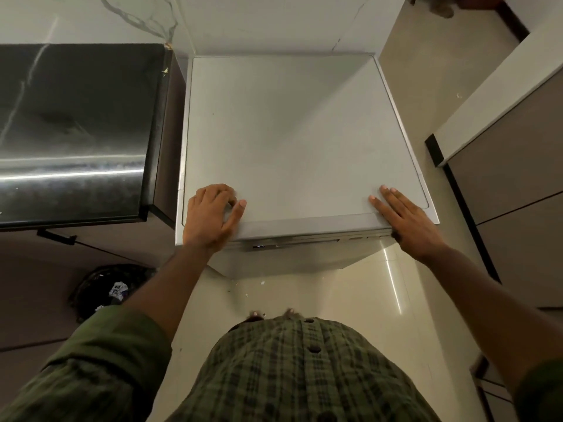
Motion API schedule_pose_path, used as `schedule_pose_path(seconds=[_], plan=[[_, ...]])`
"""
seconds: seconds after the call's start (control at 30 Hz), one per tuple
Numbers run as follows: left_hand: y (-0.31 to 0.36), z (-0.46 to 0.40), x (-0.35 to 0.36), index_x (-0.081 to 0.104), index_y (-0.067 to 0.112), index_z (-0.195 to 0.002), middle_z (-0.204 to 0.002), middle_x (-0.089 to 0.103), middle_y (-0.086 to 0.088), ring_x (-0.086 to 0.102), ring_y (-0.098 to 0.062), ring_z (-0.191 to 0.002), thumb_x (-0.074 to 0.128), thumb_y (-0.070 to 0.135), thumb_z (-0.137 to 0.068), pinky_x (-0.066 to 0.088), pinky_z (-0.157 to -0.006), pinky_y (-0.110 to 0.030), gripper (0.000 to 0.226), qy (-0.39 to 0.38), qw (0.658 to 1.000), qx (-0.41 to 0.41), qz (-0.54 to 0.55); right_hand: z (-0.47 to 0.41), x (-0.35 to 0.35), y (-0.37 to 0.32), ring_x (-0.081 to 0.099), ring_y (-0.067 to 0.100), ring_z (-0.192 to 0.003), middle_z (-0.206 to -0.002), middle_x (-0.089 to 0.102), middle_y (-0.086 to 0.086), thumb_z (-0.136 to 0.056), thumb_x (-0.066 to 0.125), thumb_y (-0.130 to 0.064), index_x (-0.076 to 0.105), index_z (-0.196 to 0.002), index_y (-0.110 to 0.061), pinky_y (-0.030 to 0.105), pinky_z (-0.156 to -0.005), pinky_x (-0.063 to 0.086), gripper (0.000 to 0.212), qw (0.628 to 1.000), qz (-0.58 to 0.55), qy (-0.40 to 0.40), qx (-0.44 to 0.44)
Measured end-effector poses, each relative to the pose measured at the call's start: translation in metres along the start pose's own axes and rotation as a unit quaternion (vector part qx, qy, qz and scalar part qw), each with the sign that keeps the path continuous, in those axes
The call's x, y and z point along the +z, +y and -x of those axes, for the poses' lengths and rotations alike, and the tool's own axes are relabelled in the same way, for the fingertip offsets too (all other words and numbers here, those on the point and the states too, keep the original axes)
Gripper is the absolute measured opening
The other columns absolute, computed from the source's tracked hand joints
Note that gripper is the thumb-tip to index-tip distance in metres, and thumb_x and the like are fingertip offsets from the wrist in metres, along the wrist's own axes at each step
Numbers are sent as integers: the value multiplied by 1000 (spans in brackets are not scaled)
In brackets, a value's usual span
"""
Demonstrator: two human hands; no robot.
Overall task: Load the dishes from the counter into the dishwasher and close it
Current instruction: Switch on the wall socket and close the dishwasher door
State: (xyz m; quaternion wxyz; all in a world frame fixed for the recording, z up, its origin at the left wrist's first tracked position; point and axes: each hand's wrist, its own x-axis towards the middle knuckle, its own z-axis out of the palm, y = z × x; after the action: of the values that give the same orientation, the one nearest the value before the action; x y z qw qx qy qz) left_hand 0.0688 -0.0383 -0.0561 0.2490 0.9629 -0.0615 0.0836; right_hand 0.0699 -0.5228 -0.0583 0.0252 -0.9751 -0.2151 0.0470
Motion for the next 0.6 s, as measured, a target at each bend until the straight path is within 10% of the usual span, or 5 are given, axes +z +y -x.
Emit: schedule_pose_path(seconds=[0.6], plan=[[-4, 0, -2, 70, 20, -79, -95, 65, 6, 56, -21, -98, 39, 44, -108, 45, -91, -43, 49, 58, 995, 15, 75, 20, 16, 15, 8, 25, -160, -174, 2, 6, -84, 71, 11, 11, -166, -15, 45, -126, 24, 105, 998, 43, 46, -15]])
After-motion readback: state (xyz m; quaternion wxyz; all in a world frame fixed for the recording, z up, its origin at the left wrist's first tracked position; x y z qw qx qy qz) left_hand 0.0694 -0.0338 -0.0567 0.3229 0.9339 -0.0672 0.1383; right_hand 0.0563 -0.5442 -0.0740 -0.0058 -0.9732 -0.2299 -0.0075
